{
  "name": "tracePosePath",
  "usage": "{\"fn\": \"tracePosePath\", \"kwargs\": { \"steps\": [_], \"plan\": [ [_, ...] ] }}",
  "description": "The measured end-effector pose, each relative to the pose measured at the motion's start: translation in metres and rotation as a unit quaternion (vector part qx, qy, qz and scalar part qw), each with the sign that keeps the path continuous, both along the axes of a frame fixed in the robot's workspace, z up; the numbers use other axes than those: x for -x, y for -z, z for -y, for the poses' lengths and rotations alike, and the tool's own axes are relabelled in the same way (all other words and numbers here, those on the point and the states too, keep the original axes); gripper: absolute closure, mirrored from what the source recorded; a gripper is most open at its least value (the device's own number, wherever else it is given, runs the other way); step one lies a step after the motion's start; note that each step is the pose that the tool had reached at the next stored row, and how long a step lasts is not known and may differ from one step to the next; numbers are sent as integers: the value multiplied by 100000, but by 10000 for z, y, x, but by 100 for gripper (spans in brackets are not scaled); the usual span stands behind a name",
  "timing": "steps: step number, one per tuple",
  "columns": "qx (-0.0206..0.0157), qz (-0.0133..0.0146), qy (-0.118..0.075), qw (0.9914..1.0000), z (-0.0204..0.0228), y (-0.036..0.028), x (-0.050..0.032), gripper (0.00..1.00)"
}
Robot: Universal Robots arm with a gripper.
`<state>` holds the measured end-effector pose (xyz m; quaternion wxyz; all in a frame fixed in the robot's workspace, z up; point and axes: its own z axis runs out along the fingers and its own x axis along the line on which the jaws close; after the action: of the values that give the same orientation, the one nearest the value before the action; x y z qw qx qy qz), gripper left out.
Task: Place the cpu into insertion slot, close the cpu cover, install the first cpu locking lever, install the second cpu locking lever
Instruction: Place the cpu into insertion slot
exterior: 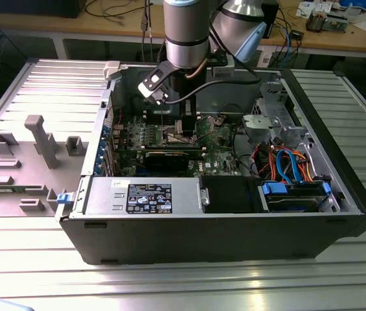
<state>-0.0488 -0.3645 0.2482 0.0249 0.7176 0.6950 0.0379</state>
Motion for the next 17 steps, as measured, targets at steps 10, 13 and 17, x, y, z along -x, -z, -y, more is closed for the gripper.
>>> {"fn": "tracePosePath", "kwargs": {
  "steps": [10, 13, 17],
  "plan": [
    [-23, 257, -1787, 99984, -127, 81, 15, 45],
    [-23, 390, -1792, 99983, -157, 103, 39, 45],
    [-26, 540, -1788, 99983, -232, 147, 69, 45]
  ]
}}
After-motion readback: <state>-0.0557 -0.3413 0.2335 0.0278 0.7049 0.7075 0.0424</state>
